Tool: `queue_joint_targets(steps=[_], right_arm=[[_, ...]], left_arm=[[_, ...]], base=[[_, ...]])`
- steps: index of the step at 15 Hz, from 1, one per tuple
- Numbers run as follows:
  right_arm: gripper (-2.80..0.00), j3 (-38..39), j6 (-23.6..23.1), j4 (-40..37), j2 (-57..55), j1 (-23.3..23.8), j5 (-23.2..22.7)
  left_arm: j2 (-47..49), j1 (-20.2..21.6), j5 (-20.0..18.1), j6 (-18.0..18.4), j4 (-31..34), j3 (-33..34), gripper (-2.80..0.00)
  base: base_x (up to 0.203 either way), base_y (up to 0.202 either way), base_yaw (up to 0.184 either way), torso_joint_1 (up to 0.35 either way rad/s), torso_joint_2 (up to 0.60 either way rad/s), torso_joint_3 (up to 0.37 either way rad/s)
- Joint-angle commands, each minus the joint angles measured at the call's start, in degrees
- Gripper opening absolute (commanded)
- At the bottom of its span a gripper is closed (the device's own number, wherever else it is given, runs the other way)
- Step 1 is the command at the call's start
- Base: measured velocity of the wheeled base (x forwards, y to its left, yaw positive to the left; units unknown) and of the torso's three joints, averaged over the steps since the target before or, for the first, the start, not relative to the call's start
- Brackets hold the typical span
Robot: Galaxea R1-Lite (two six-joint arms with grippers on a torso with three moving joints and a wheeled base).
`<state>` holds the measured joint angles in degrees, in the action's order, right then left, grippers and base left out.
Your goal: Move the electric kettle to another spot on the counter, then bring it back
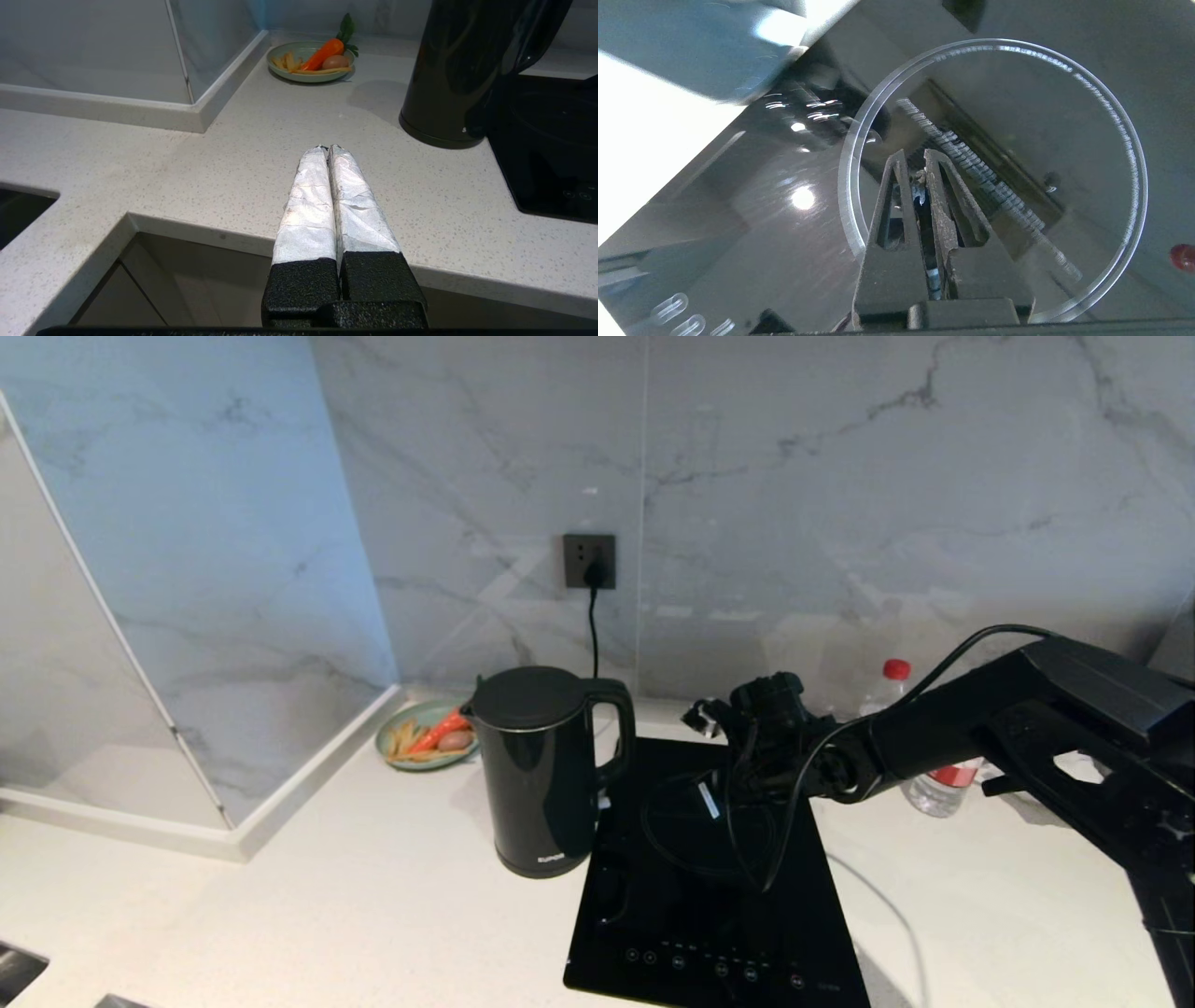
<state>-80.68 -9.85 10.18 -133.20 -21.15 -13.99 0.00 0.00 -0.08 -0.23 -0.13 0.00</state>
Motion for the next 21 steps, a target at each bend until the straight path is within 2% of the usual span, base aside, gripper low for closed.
queue_joint_targets(steps=[1,4,8,13,21], right_arm=[[-2.8,-1.42,-0.51,1.21,-3.38,-0.46,-0.32],[-2.8,-0.89,-0.45,8.72,-4.32,-0.73,-0.31],[-2.8,-0.8,-0.44,13.51,-4.32,-0.97,-0.39],[-2.8,-4.66,-0.95,13.39,-6.35,-6.3,0.15],[-2.8,-5.19,-2.58,13.47,-9.44,-6.89,0.64]], left_arm=[[-0.09,0.0,-0.01,-0.04,-0.04,0.18,-2.8],[-0.09,0.0,-0.01,-0.04,-0.04,0.18,-2.8],[-0.09,0.0,-0.01,-0.04,-0.04,0.18,-2.8],[-0.09,0.0,-0.01,-0.04,-0.04,0.18,-2.8],[-0.09,0.0,-0.01,-0.04,-0.04,0.18,-2.8]], base=[[0.0,0.0,0.0,0.0,0.0,0.0],[0.0,0.0,0.0,0.0,0.0,0.0],[0.0,0.0,0.0,0.0,0.0,0.0],[0.0,0.0,0.0,0.0,0.0,0.0],[0.0,0.0,0.0,0.0,0.0,0.0]])
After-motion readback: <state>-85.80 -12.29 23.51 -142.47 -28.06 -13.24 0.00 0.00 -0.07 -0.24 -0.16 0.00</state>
